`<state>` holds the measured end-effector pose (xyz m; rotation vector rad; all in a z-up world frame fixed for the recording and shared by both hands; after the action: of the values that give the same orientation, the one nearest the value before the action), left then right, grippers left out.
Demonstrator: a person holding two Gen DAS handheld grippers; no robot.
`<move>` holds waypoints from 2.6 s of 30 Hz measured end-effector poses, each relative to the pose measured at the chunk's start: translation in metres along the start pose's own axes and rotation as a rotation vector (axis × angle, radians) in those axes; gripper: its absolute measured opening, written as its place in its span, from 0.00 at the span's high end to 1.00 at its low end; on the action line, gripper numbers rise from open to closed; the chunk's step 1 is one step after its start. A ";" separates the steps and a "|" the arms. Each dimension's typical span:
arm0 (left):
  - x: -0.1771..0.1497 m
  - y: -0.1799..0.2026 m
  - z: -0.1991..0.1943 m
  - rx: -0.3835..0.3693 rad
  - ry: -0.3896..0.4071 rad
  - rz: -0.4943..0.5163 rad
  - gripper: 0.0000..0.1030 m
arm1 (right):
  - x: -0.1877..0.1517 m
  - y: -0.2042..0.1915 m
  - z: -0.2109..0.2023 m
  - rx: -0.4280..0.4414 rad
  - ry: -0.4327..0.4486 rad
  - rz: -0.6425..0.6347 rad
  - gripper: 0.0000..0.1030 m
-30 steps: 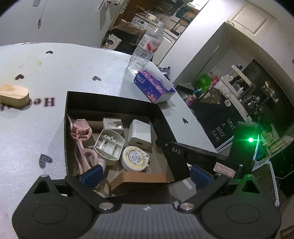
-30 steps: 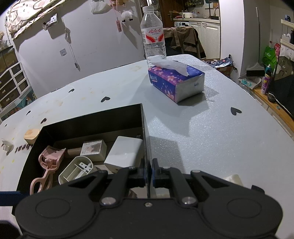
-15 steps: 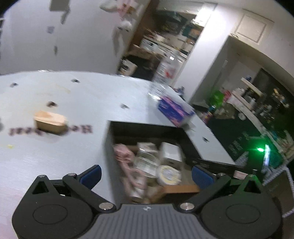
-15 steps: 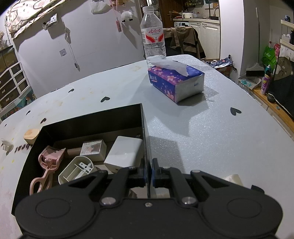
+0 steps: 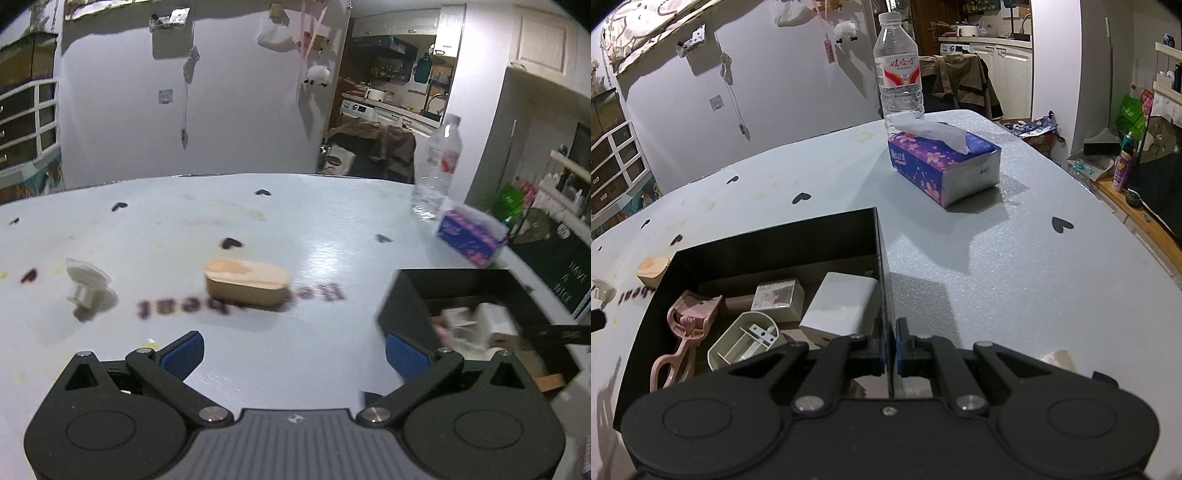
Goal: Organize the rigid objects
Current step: 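Withdraw the left tool toward the wooden block and suction cup, then grasp the light wooden oval block with the left tool, then carry the wooden oval block into the black box and open the left tool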
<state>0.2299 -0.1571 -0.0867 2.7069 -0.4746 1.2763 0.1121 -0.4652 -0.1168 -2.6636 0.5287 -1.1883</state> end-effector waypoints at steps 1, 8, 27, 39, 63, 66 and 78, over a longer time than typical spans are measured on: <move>0.000 -0.004 0.007 0.011 0.002 0.010 0.00 | 0.000 0.001 0.000 -0.001 0.000 0.000 0.95; 0.009 -0.010 0.050 0.039 0.023 0.028 0.00 | -0.001 -0.003 0.000 -0.016 -0.004 -0.012 0.95; 0.031 -0.002 0.123 0.110 0.095 0.132 0.14 | -0.001 -0.004 -0.001 -0.025 -0.011 -0.016 0.96; 0.027 -0.005 0.087 0.078 0.112 0.037 0.14 | -0.001 -0.006 -0.002 -0.046 -0.008 -0.039 0.96; 0.033 0.141 -0.010 -0.262 -0.019 -0.008 0.14 | 0.005 -0.012 -0.024 -0.029 0.074 -0.044 0.97; 0.032 0.164 0.005 -0.272 -0.078 -0.008 0.14 | 0.004 -0.012 -0.024 -0.025 0.075 -0.041 0.97; 0.031 0.194 0.054 -0.227 -0.160 -0.031 0.14 | 0.004 -0.012 -0.024 -0.020 0.078 -0.051 0.97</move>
<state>0.2243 -0.3597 -0.1038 2.6226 -0.5542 0.9386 0.0995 -0.4566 -0.0945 -2.6715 0.4892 -1.3119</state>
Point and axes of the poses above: each gripper's, at about its wrist camera, not at the fingertips, and z roughly the way its jaws point, y to its right, x to its top, the point moved 8 cm from there along z, roughly the way its jaws point, and after that the axes turned 13 degrees about x, right-handed, at the moved point
